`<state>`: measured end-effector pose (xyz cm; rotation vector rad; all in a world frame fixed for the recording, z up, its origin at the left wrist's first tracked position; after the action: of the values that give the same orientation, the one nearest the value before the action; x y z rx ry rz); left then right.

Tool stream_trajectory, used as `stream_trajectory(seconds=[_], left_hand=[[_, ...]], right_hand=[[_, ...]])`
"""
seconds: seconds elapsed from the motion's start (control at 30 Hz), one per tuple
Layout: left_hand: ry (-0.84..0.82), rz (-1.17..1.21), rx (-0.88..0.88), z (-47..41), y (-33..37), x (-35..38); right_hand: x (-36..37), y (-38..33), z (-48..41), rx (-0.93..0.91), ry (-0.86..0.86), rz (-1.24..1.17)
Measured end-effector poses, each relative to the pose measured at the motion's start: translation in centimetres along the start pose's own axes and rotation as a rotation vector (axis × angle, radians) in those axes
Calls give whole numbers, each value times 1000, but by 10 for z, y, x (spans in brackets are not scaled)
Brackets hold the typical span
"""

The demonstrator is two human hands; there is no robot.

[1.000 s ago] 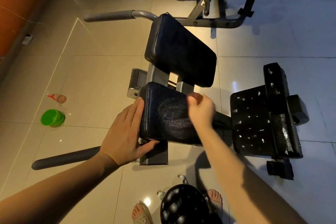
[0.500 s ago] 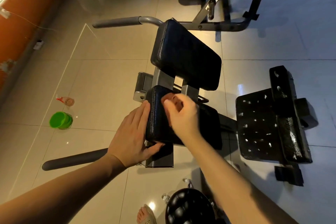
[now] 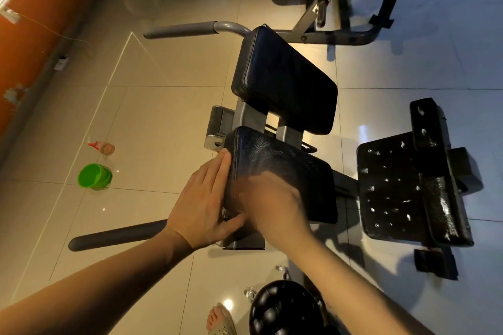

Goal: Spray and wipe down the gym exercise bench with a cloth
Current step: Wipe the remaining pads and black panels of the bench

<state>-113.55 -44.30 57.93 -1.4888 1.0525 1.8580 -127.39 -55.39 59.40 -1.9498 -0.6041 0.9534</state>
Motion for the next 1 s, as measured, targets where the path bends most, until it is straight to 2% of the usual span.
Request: stream_trajectory(seconds=[0.07, 0.13, 0.2, 0.23, 0.33, 0.4, 0.57, 0.67, 0.73, 0.8, 0.87, 0.93, 0.97, 1.0], left_hand=[[12, -5, 0, -1, 1, -1], [17, -4, 5, 0, 2, -2], [14, 7, 1, 0, 2, -3], [8, 13, 4, 0, 1, -4], [1, 16, 19, -1, 1, -2], [6, 7, 9, 0, 1, -1], [32, -20, 22, 0, 4, -5], [18, -24, 12, 0, 4, -5], [9, -9, 12, 0, 3, -4], [13, -3, 17, 0, 3, -4], [11, -10, 23, 0, 4, -4], [23, -16, 21, -1, 3, -4], [22, -19, 23, -1, 4, -4], [19, -19, 23, -1, 4, -4]], right_hand=[[-14, 31, -16, 89, 70, 91], [-22, 62, -48, 259, 190, 213], [-16, 64, -65, 297, 252, 213], [-8, 50, -63, 279, 235, 157], [3, 3, -12, 59, 42, -11], [-10, 10, 20, 34, -27, 32], [-42, 93, -21, 428, 190, 306], [-12, 52, -46, 315, 215, 128], [2, 15, -23, 164, 111, 10], [-6, 16, 16, 135, 71, 17], [-35, 54, 38, 291, 118, 131], [-60, 95, 40, 560, 177, 226], [-63, 103, 33, 633, 215, 258], [-57, 100, 21, 632, 237, 274]])
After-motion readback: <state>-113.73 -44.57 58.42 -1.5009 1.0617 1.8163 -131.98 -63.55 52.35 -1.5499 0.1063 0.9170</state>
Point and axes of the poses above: each hand's wrist, its own z-axis away from the middle knuckle, its own x-axis out of the palm, y = z × x, the point moved 3 cm from there along -z, towards the middle knuckle, and after that the axes turned 15 degrees about -x, right-handed, at the moved point
